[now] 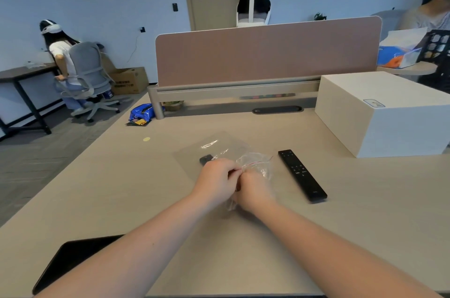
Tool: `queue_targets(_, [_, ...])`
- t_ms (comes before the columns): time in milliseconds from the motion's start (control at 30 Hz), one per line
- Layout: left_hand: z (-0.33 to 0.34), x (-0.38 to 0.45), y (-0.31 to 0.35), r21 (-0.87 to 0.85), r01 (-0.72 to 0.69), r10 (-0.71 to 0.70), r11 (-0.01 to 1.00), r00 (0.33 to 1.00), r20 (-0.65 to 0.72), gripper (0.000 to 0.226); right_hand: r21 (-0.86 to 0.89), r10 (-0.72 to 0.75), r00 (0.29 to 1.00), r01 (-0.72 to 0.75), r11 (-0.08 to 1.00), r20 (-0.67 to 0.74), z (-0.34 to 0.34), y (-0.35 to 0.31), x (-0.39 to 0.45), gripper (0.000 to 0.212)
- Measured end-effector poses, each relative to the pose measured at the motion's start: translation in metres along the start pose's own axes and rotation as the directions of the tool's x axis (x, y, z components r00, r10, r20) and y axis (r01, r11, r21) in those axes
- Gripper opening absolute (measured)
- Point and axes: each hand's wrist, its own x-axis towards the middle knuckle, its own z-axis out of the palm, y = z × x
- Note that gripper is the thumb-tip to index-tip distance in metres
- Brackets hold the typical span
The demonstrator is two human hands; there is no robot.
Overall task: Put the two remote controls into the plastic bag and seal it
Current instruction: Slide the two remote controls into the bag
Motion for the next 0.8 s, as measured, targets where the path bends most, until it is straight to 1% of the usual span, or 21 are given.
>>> queue_targets(67, [0.001,0.001,0.000,-0.013,0.006,-0.006,1.000,1.000,0.010,0.018,-0.007,-0.004,1.000,0.003,1.000,-0.027,0.002,0.003,0.002,0.018])
queue_targets(133, [0.001,0.002,0.000,-0.014,0.003,-0.002,1.000,1.000,0.012,0.017,-0.013,-0.014,0.999,0.014,1.000,-0.048,0.004,0.005,0.004,0.013])
queue_targets(200, [0.001,0.002,-0.001,0.003,-0.010,0.010,1.000,1.000,0.015,0.017,-0.047,-0.030,0.998,0.028,0.999,-0.051,0.006,0.006,0.006,0.018])
queue_targets(300, [-0.001,0.002,-0.005,0.021,-0.016,0.016,1.000,1.000,0.020,0.017,-0.133,-0.051,0.999,0.051,0.990,0.005,0.008,0.005,0.010,0.025])
queue_targets(400, [-0.002,0.001,-0.008,0.035,-0.021,0.020,0.999,0.999,0.026,0.017,-0.158,-0.049,0.998,0.055,0.986,0.040,0.009,0.004,0.011,0.029])
queue_targets(467, [-0.003,0.001,-0.009,0.050,-0.022,0.020,0.999,0.999,0.030,0.018,-0.153,-0.070,0.996,0.078,0.985,0.059,0.008,0.007,0.010,0.029])
queue_targets(533, [-0.004,0.001,-0.010,0.058,-0.007,0.005,0.998,1.000,0.025,0.018,-0.079,-0.089,0.995,0.092,0.993,0.045,0.001,0.011,0.003,0.029])
queue_targets(600, [-0.006,0.001,-0.009,0.054,0.031,-0.032,0.998,0.999,0.012,0.018,0.006,-0.100,0.994,0.100,0.995,-0.034,-0.009,0.019,-0.008,0.028])
queue_targets(633, [-0.008,0.001,-0.008,0.050,0.054,-0.055,0.997,0.999,0.004,0.018,0.040,-0.101,0.990,0.105,0.994,-0.095,-0.016,0.024,-0.014,0.027])
queue_targets(700, [-0.009,0.001,-0.006,0.037,0.086,-0.086,0.996,0.996,-0.013,0.017,0.077,-0.085,0.959,0.110,0.991,-0.269,-0.031,0.038,-0.027,0.022])
queue_targets(733, [-0.011,0.000,-0.005,0.034,0.097,-0.096,0.995,0.995,-0.021,0.017,0.068,-0.064,0.928,0.096,0.993,-0.368,-0.038,0.046,-0.033,0.021])
queue_targets(767, [-0.012,0.000,-0.004,0.036,0.105,-0.104,0.994,0.994,-0.028,0.017,0.042,-0.031,0.898,0.055,0.998,-0.440,-0.045,0.056,-0.038,0.022])
queue_targets(800, [-0.012,-0.001,-0.002,0.039,0.108,-0.107,0.993,0.994,-0.035,0.018,0.000,0.021,0.883,-0.024,1.000,-0.469,-0.050,0.065,-0.042,0.026])
